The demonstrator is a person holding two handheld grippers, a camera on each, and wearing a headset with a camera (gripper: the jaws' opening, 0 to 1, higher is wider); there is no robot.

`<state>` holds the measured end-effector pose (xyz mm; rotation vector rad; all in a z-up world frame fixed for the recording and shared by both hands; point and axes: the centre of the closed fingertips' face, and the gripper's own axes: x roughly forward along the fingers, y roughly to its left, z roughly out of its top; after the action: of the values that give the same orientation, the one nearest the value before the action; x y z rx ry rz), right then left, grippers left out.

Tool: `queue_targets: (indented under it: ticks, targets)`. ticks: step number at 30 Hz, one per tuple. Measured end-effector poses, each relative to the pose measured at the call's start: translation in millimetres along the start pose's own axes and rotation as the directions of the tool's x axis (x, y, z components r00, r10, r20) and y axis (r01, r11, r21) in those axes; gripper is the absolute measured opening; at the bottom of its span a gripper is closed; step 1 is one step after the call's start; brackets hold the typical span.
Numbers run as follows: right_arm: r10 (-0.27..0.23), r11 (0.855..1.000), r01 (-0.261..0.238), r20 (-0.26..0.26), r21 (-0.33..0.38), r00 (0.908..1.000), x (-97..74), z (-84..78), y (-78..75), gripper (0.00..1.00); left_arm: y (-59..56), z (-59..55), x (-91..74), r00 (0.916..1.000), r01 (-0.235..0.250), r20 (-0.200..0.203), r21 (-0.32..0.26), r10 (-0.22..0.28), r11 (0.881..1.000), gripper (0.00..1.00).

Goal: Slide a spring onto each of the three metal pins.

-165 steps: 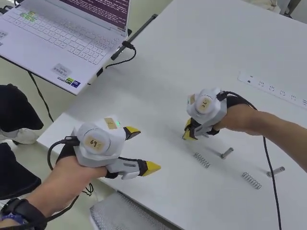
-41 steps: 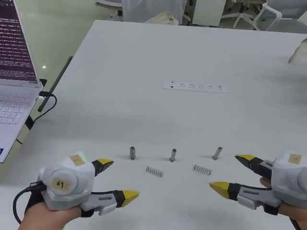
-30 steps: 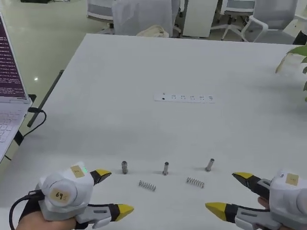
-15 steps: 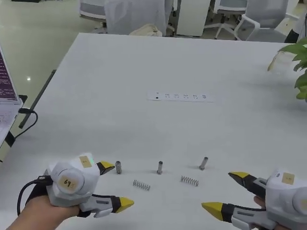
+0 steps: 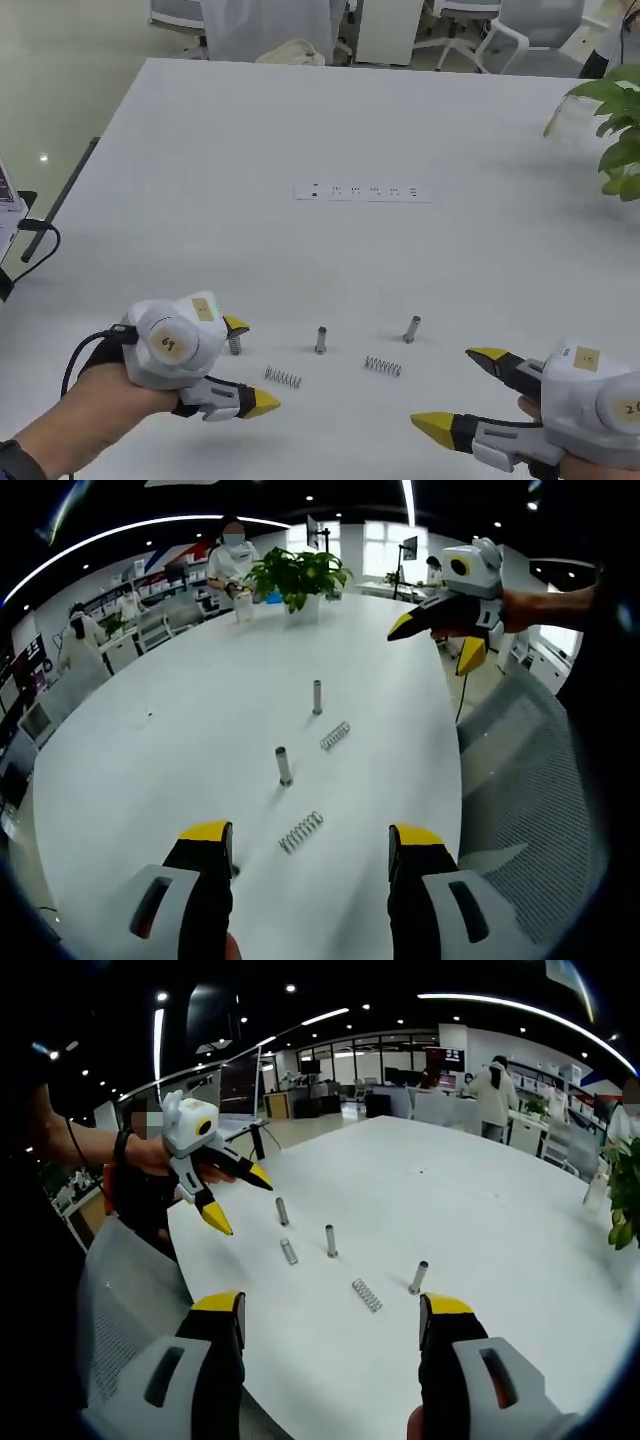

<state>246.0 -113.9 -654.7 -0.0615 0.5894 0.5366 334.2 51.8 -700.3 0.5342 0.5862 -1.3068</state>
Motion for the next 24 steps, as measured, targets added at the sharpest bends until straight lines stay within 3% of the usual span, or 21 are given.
queue_targets:
  ticks: [11, 15, 24]
  targets:
    - [-0.007, 1.000, 0.007, -0.007, 0.005, 0.9999, -3.5, -4.1, -0.8, 0.70, -0.3, -9.3, 21.1, 0.9976, 0.047, -0.054, 0.035, -0.045, 0.998, 0.57]
    - [-0.009, 1.000, 0.009, -0.009, 0.009, 0.9999, -3.8, -5.6, -0.9, 0.70, -1.1, -20.1, 31.2, 0.9939, 0.070, -0.089, 0.049, -0.066, 0.996, 0.56]
    - [-0.015, 1.000, 0.015, -0.015, 0.020, 0.9998, -6.6, -10.7, -2.8, 0.69, -5.3, -28.7, 45.8, 0.9897, 0.097, -0.110, 0.038, -0.092, 0.995, 0.53]
